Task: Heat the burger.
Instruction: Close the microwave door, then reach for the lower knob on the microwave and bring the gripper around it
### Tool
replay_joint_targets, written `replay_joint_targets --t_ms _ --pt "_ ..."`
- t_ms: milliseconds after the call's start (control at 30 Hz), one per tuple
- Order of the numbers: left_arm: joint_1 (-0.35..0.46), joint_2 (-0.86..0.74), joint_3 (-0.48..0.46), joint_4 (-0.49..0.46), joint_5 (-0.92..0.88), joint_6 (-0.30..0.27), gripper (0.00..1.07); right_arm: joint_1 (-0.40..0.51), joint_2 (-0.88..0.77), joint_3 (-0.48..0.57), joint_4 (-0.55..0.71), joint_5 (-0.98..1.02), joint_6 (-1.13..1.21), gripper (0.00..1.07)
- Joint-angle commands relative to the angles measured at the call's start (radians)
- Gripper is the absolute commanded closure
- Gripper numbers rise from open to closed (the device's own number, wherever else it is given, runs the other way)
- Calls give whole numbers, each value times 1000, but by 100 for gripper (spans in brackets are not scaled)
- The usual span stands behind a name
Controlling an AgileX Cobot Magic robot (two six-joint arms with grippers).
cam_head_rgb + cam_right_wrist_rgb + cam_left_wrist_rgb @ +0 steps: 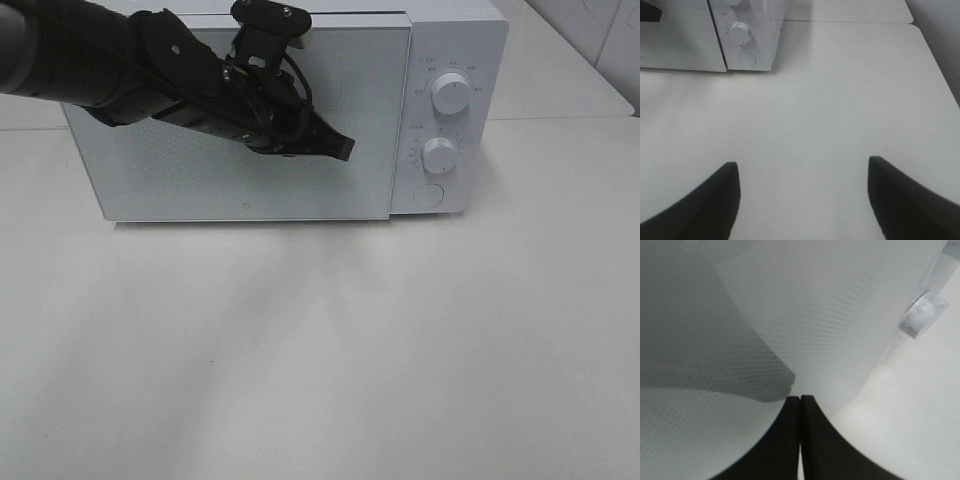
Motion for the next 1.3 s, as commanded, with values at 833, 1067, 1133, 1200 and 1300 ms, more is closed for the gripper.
replay_joint_targets --t_ms 833,1067,1133,1200,1300 --pt "17 -49 -165 217 486 -14 106 -3 -24 -1 3 -10 0 40" --pt "17 -171 -165 485 695 -338 106 -3 -24 -1 3 -10 0 40" --pt "17 -208 -165 562 755 -413 106 -3 -24 -1 3 -10 0 40" --pt "17 -243 -165 631 819 -479 106 -3 -24 -1 3 -10 0 40" --pt "35 -299 -164 678 902 -560 106 -3 -24 -1 3 -10 0 40"
